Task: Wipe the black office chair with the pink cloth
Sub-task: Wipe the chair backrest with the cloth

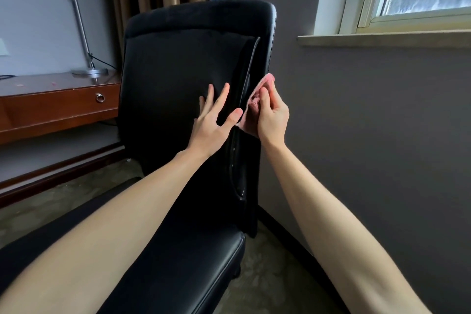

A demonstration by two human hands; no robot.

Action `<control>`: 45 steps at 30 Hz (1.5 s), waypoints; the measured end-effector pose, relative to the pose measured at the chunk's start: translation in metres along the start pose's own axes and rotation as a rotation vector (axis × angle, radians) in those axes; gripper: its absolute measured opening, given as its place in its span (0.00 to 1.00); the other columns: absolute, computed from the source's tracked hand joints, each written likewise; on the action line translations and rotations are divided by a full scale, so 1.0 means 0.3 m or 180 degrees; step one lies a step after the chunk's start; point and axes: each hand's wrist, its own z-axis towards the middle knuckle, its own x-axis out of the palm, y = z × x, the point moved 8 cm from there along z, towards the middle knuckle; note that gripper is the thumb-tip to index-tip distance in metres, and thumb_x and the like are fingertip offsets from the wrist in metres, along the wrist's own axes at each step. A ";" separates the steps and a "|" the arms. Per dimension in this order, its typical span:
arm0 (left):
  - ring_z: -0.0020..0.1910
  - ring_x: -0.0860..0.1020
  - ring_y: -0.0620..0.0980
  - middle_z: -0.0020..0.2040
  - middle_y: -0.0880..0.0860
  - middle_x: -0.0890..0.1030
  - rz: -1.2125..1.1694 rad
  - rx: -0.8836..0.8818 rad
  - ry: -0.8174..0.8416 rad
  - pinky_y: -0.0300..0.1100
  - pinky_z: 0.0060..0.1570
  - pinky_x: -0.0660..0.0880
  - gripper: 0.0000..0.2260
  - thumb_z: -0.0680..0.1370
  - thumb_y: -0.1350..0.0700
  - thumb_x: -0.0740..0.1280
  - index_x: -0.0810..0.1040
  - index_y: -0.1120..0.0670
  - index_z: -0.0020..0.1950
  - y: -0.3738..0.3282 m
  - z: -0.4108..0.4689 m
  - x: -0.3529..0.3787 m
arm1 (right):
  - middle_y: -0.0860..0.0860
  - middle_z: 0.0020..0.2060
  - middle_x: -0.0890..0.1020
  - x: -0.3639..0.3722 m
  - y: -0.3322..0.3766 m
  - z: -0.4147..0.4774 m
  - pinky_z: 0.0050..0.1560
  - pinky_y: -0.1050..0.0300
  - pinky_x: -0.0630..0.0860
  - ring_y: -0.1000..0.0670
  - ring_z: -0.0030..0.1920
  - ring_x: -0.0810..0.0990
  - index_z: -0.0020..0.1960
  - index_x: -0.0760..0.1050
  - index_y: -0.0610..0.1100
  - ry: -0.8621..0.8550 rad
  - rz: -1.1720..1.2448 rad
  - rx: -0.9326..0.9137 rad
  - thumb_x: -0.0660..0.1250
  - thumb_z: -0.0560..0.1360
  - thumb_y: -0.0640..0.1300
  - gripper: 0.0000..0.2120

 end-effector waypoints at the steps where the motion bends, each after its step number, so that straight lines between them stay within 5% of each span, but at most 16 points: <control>1: 0.80 0.40 0.50 0.82 0.43 0.44 0.0005 -0.0006 0.0000 0.67 0.75 0.49 0.31 0.76 0.31 0.57 0.50 0.31 0.78 -0.001 0.003 0.000 | 0.54 0.65 0.77 -0.001 -0.032 -0.032 0.66 0.63 0.71 0.62 0.61 0.77 0.72 0.71 0.46 0.0015 -0.0079 0.0028 0.60 0.82 0.43 0.18; 6: 0.80 0.41 0.49 0.82 0.43 0.44 0.0206 0.0098 0.0036 0.68 0.74 0.51 0.33 0.78 0.34 0.60 0.47 0.33 0.79 0.035 -0.042 0.021 | 0.57 0.69 0.73 -0.070 -0.298 -0.284 0.71 0.57 0.68 0.62 0.66 0.73 0.74 0.67 0.50 0.0178 -0.0335 0.0414 0.58 0.83 0.45 0.19; 9: 0.80 0.42 0.46 0.81 0.42 0.44 0.0292 0.0115 0.0065 0.68 0.73 0.54 0.35 0.75 0.31 0.59 0.44 0.32 0.78 0.108 -0.124 0.053 | 0.59 0.64 0.75 -0.134 -0.424 -0.415 0.70 0.56 0.70 0.66 0.61 0.75 0.72 0.69 0.49 0.0283 -0.0484 0.0852 0.59 0.83 0.44 0.18; 17: 0.80 0.44 0.46 0.82 0.42 0.45 0.0287 0.0084 0.0010 0.66 0.73 0.58 0.40 0.72 0.29 0.59 0.45 0.35 0.79 0.129 -0.161 0.062 | 0.58 0.62 0.77 -0.089 -0.263 -0.231 0.62 0.71 0.70 0.73 0.54 0.75 0.70 0.73 0.43 0.0115 -0.0167 0.0641 0.59 0.82 0.40 0.17; 24: 0.80 0.42 0.47 0.82 0.43 0.43 0.0389 0.0116 0.0024 0.67 0.72 0.58 0.40 0.73 0.30 0.60 0.42 0.35 0.79 0.169 -0.210 0.104 | 0.51 0.58 0.83 -0.110 -0.352 -0.319 0.64 0.57 0.74 0.58 0.55 0.81 0.71 0.72 0.50 0.0241 -0.0314 0.0825 0.61 0.82 0.43 0.18; 28: 0.80 0.42 0.49 0.82 0.45 0.43 0.0398 0.0087 -0.0022 0.68 0.72 0.59 0.42 0.73 0.30 0.60 0.42 0.38 0.80 0.181 -0.211 0.116 | 0.64 0.54 0.80 -0.172 -0.516 -0.488 0.67 0.53 0.73 0.64 0.56 0.79 0.69 0.73 0.49 0.0382 -0.0443 0.1316 0.62 0.81 0.42 0.17; 33: 0.80 0.41 0.49 0.82 0.45 0.43 0.0368 0.0088 -0.0084 0.68 0.72 0.60 0.42 0.73 0.31 0.62 0.43 0.40 0.80 0.181 -0.215 0.115 | 0.52 0.62 0.80 -0.163 -0.456 -0.407 0.65 0.63 0.72 0.68 0.56 0.77 0.68 0.75 0.44 0.0247 -0.0267 0.1176 0.62 0.81 0.40 0.16; 36: 0.80 0.42 0.49 0.82 0.46 0.44 0.0405 0.0093 -0.0091 0.68 0.72 0.59 0.43 0.73 0.32 0.62 0.44 0.41 0.81 0.178 -0.217 0.114 | 0.51 0.64 0.79 -0.121 -0.380 -0.304 0.69 0.59 0.70 0.60 0.63 0.76 0.68 0.75 0.43 0.0085 -0.0038 0.0956 0.62 0.81 0.39 0.16; 40: 0.80 0.41 0.50 0.82 0.47 0.44 0.0430 0.0092 -0.0126 0.69 0.72 0.56 0.42 0.74 0.34 0.64 0.44 0.42 0.81 0.178 -0.214 0.124 | 0.60 0.60 0.78 -0.119 -0.392 -0.325 0.64 0.63 0.72 0.65 0.59 0.77 0.69 0.73 0.45 0.0154 -0.0066 0.0918 0.61 0.82 0.41 0.17; 45: 0.80 0.42 0.51 0.82 0.49 0.44 0.0461 0.0082 -0.0187 0.68 0.74 0.49 0.43 0.74 0.34 0.64 0.44 0.43 0.81 0.174 -0.210 0.134 | 0.54 0.62 0.80 -0.166 -0.543 -0.478 0.69 0.53 0.71 0.59 0.62 0.78 0.69 0.74 0.48 0.0271 -0.0318 0.1356 0.62 0.81 0.43 0.16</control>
